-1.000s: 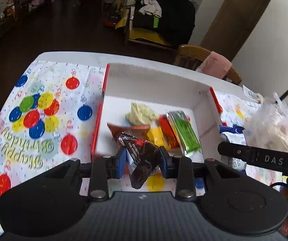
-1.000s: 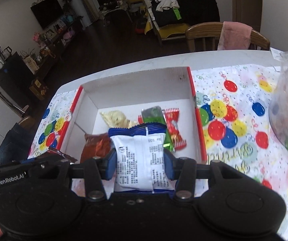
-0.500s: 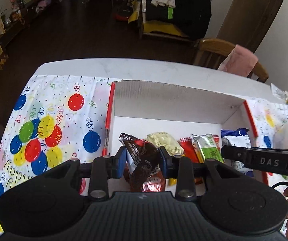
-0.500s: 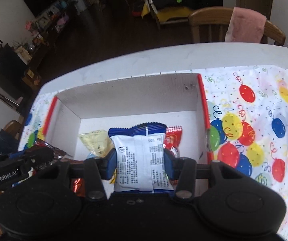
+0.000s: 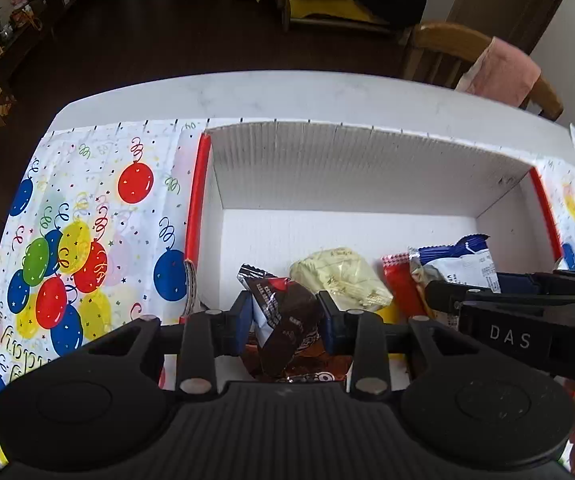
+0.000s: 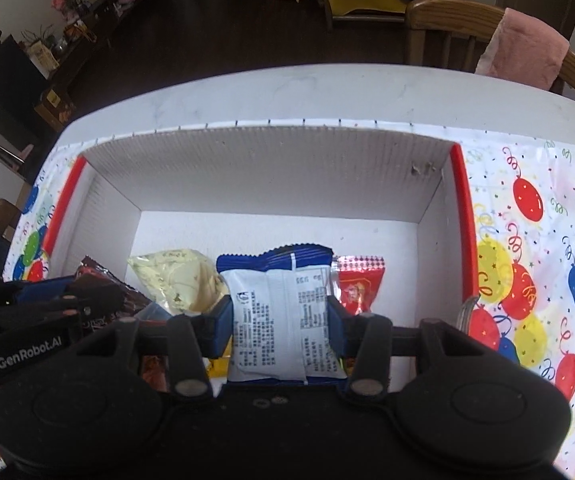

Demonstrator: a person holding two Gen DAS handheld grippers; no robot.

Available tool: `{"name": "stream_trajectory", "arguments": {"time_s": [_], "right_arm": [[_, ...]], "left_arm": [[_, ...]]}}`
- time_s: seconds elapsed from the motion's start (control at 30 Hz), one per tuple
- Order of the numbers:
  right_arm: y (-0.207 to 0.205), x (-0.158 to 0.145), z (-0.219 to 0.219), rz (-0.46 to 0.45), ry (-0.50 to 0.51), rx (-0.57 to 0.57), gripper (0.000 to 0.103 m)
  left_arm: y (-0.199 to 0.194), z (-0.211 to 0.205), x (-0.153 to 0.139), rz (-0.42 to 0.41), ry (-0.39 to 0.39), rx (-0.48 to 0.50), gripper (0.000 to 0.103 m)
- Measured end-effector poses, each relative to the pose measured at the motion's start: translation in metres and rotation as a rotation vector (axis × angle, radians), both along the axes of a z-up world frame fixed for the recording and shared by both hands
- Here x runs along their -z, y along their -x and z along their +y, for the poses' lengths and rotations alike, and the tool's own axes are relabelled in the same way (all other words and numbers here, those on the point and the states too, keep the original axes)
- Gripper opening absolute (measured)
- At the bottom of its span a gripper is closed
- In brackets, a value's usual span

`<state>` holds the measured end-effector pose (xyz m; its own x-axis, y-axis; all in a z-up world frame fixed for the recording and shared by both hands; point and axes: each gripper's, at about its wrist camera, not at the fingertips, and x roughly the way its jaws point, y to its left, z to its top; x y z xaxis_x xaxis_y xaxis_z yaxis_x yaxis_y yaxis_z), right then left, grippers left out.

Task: Organize snacks
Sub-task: 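Carry both packets into the red box and open both tools, then lift both tools out of the box toward the remaining snacks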

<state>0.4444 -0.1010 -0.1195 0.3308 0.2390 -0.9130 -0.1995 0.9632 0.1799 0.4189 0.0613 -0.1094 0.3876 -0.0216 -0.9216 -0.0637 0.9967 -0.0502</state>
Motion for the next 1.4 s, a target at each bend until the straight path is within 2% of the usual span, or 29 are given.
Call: {"name": "stream_trajectory", "arguments": {"time_s": [0.23,0.6,0.73,0.83,1.03,1.1,1.2,1.4], "right_arm": [[0.0,0.005,-0.004,0.013,0.001,0.019,0.047],[0.021,-0.018,-0.016,-0.027,-0.047,0.026,0.048],[0.039,-0.031,-0.022,-0.044,-0.073,0.016,0.05],[0.058,-0.04,-0.024,-0.07,-0.083,0.014,0.059],[0.1,-0.058,-0.021,-0.12,-0.108,-0.008,0.065],[0.115,-0.063,-0.021,-0.13,-0.121,-0.01,0.073],[0.137,-0.067,-0.024,-0.137,-0.147,0.007,0.074],[0.183,-0.066,-0.025,-0.14,-0.159,0.035,0.077]], "left_arm": [[0.0,0.001,0.005,0.027,-0.008,-0.006,0.033],[0.029,0.003,-0.017,-0.058,0.012,0.02,0.037],[0.045,0.004,-0.027,-0.087,0.027,0.02,0.038],[0.059,0.005,-0.036,-0.112,0.031,0.022,0.043],[0.093,0.008,-0.054,-0.168,0.042,0.038,0.044],[0.107,0.009,-0.059,-0.186,0.041,0.037,0.044],[0.131,0.011,-0.067,-0.223,0.037,0.043,0.052],[0.177,0.015,-0.071,-0.264,0.037,0.07,0.054]]}}
